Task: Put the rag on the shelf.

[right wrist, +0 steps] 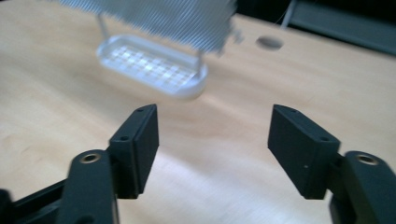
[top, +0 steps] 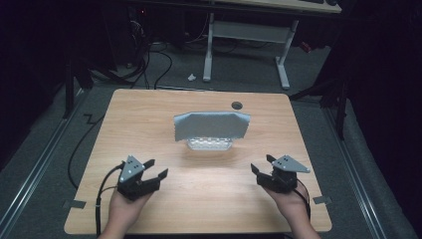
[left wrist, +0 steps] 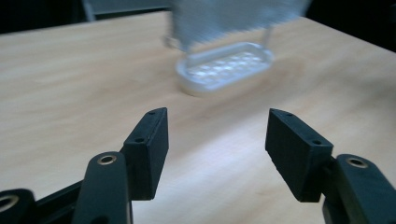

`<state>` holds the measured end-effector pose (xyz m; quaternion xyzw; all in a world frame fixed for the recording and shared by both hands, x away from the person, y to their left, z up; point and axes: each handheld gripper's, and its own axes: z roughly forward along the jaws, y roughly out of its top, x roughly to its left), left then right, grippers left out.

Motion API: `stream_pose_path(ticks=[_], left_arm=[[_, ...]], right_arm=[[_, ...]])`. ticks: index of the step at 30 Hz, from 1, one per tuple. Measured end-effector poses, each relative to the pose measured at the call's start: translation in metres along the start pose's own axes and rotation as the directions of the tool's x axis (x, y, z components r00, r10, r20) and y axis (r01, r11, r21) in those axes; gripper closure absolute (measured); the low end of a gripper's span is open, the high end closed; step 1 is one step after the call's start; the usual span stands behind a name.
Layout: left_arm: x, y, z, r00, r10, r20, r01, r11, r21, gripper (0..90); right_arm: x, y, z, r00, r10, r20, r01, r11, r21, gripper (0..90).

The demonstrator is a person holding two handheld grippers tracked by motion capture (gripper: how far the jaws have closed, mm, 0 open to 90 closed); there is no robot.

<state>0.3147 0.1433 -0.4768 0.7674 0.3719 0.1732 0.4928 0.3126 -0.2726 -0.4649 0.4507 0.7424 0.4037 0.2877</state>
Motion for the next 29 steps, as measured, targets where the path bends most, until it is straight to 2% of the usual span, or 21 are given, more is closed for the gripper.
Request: stream_pose_path(ticks=[2,3,5,7,8,9,10,11,12,13,14,16,19,23,26,29], left_arm=[[-0.018,-0.012,0.009,0.9988,0.034,0.035,-0.036,0.9981,0.049,40.2],[-0.027,-0.021,0.014,0.9973,0.06,0.042,-0.064,0.9946,0.082,40.2],[-0.039,-0.034,0.019,0.9943,0.098,0.04,-0.103,0.9871,0.123,40.1],[-0.043,-0.039,0.023,0.9924,0.102,0.068,-0.112,0.9796,0.167,40.2],[-0.045,-0.04,0.025,0.9914,0.105,0.077,-0.118,0.9769,0.179,39.2],[-0.046,-0.041,0.026,0.9916,0.108,0.071,-0.12,0.9764,0.18,38.6],[-0.045,-0.041,0.027,0.992,0.106,0.068,-0.117,0.9767,0.18,38.4],[-0.044,-0.04,0.029,0.993,0.096,0.069,-0.107,0.9779,0.18,38.4],[-0.043,-0.04,0.03,0.9937,0.085,0.074,-0.097,0.979,0.179,37.9],[-0.042,-0.04,0.032,0.9936,0.08,0.08,-0.094,0.9779,0.187,37.8],[-0.042,-0.04,0.033,0.9933,0.084,0.08,-0.098,0.9767,0.191,37.4],[-0.041,-0.042,0.034,0.9927,0.102,0.064,-0.113,0.9726,0.203,37.0],[-0.04,-0.044,0.034,0.9935,0.089,0.071,-0.102,0.9721,0.211,37.1],[-0.042,-0.044,0.035,0.993,0.087,0.079,-0.103,0.9711,0.215,37.1],[-0.044,-0.045,0.035,0.9919,0.096,0.083,-0.112,0.9698,0.217,36.8],[-0.043,-0.045,0.036,0.9928,0.084,0.085,-0.101,0.9702,0.22,36.7]], right_arm=[[0.012,-0.006,0.002,0.9998,0.006,-0.02,-0.005,0.9997,0.026,32.2],[0.019,-0.009,0.003,0.9995,-0.008,-0.03,0.009,0.999,0.045,31.7],[0.032,-0.013,0.007,0.9985,-0.036,-0.042,0.039,0.9972,0.064,31.8],[0.044,-0.018,0.012,0.9978,-0.054,-0.039,0.057,0.9958,0.072,32.3],[0.05,-0.023,0.015,0.9984,-0.045,-0.035,0.047,0.9967,0.066,32.3],[0.056,-0.034,0.018,0.9993,-0.021,-0.03,0.023,0.9984,0.053,34.2],[0.061,-0.042,0.022,0.9991,-0.002,-0.042,0.004,0.9979,0.064,38.3],[0.064,-0.044,0.025,0.9975,0.008,-0.07,-0.001,0.9946,0.104,33.4],[0.069,-0.042,0.026,0.9956,-0.044,-0.083,0.054,0.9913,0.121,32.2],[0.073,-0.043,0.024,0.9929,-0.097,-0.068,0.104,0.9897,0.099,35.7],[0.073,-0.045,0.023,0.9912,-0.113,-0.069,0.119,0.9891,0.087,35.7],[0.072,-0.047,0.024,0.9924,-0.071,-0.1,0.083,0.9896,0.117,34.3],[0.07,-0.05,0.024,0.992,-0.086,-0.092,0.098,0.9866,0.131,34.6],[0.065,-0.051,0.025,0.9932,-0.064,-0.097,0.077,0.987,0.141,34.9],[0.064,-0.052,0.026,0.9918,-0.077,-0.102,0.092,0.9849,0.147,34.9],[0.064,-0.053,0.027,0.9917,-0.07,-0.107,0.086,0.9856,0.146,34.9]])
